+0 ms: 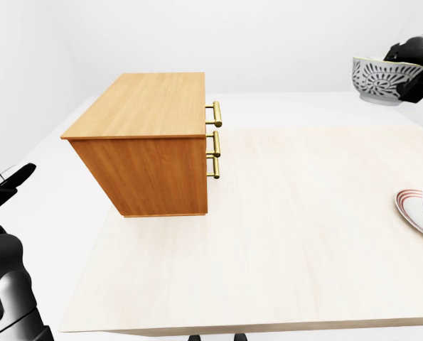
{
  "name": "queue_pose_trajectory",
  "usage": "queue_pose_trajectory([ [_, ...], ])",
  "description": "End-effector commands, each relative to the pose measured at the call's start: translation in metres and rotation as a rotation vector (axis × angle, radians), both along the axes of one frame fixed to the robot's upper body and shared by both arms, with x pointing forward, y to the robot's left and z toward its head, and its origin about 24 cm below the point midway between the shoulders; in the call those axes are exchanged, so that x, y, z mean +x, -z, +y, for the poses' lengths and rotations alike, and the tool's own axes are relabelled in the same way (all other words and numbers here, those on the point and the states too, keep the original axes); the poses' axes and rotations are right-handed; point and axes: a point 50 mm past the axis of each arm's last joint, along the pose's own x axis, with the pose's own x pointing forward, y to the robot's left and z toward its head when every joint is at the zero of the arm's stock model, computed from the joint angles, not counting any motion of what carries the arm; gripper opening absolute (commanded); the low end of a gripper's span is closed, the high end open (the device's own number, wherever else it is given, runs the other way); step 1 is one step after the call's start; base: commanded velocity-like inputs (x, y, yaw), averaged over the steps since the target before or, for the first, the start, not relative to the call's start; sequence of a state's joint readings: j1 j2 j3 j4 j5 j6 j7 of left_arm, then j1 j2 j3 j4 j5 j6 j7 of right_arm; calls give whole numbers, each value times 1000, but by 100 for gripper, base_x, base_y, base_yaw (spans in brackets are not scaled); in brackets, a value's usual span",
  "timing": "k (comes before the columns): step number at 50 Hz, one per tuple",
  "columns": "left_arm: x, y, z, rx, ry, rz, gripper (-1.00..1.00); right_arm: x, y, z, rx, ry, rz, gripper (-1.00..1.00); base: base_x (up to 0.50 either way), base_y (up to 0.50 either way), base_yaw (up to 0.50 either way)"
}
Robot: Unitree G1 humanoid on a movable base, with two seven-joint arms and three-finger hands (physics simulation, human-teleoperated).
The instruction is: Put the bowl on top of the cabinet.
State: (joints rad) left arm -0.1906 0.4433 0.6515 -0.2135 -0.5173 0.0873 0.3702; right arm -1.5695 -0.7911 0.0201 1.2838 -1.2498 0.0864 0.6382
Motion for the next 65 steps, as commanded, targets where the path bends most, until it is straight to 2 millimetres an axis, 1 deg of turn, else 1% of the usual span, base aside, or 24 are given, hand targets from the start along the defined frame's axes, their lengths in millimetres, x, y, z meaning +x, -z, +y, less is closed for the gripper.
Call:
queue_pose_trajectory([
  [1,0,0,0,-3,0,-1,100,-12,-117,94,-213,-154,-237,-100,0,0,0],
  [2,0,0,0,-3,0,-1,100,-11,-117,95,-214,-155,-237,-100,0,0,0],
  [4,0,0,0,-4,2,-2,100,-7,-122,124,-235,-227,-266,-100,0,0,0],
  [7,0,0,0,-2,3,-2,100,-4,-124,152,-225,-306,-306,-100,0,0,0],
  [9,0,-1,1,-4,1,-6,100,1,-120,175,-219,-374,-322,-100,0,0,0],
  [11,0,0,0,-6,3,-3,100,2,-119,190,-173,-427,-370,-100,0,0,0],
  [13,1,0,-1,-4,6,-3,100,5,-114,205,-174,-466,-385,-100,0,0,0],
  [14,1,0,-1,-4,8,-3,100,8,-109,218,-175,-501,-383,-100,0,0,0],
  [15,1,0,-1,-4,8,-3,100,8,-107,226,-160,-526,-391,-100,0,0,0],
  [17,2,1,-2,-7,9,-1,100,8,-105,239,-150,-565,-411,-100,0,0,0],
  [19,1,0,-1,-7,10,-5,100,7,-103,256,-78,-639,-439,-100,0,0,0],
  [22,-2,-2,1,-11,3,-16,100,6,-98,274,-63,-684,-444,-100,0,0,0],
  [26,0,0,-1,-12,8,-9,100,5,-92,287,-37,-726,-439,-100,0,0,0],
  [35,-2,-2,-2,-10,7,-21,100,10,-77,297,-5,-761,-408,-100,0,0,0],
  [36,-2,-3,-2,-10,7,-23,100,9,-74,303,57,-794,-391,-100,0,0,0],
  [41,-3,-4,-1,-10,5,-29,100,8,-70,310,61,-814,-384,-100,0,0,0],
  [46,-3,-4,0,-13,2,-30,100,11,-55,318,118,-848,-338,-100,0,0,0],
  [48,-3,-3,0,-14,4,-27,100,13,-50,319,108,-846,-327,-100,0,0,0],
  [50,-1,-2,-1,-14,7,-21,100,13,-48,323,140,-864,-327,-100,0,0,0],
  [52,-1,-2,-1,-14,8,-18,100,11,-46,329,118,-883,-310,-100,0,0,0],
  [58,-1,-1,0,-17,9,-16,100,11,-38,337,141,-902,-289,-100,0,0,0],
  [61,0,0,0,-18,10,-14,100,12,-32,338,140,-905,-278,-100,0,0,0],
  [62,0,0,0,-20,10,-11,100,13,-27,340,195,-913,-265,-100,0,0,0],
  [65,0,1,-1,-20,12,-10,100,14,-22,342,187,-917,-260,-100,0,0,0],
])
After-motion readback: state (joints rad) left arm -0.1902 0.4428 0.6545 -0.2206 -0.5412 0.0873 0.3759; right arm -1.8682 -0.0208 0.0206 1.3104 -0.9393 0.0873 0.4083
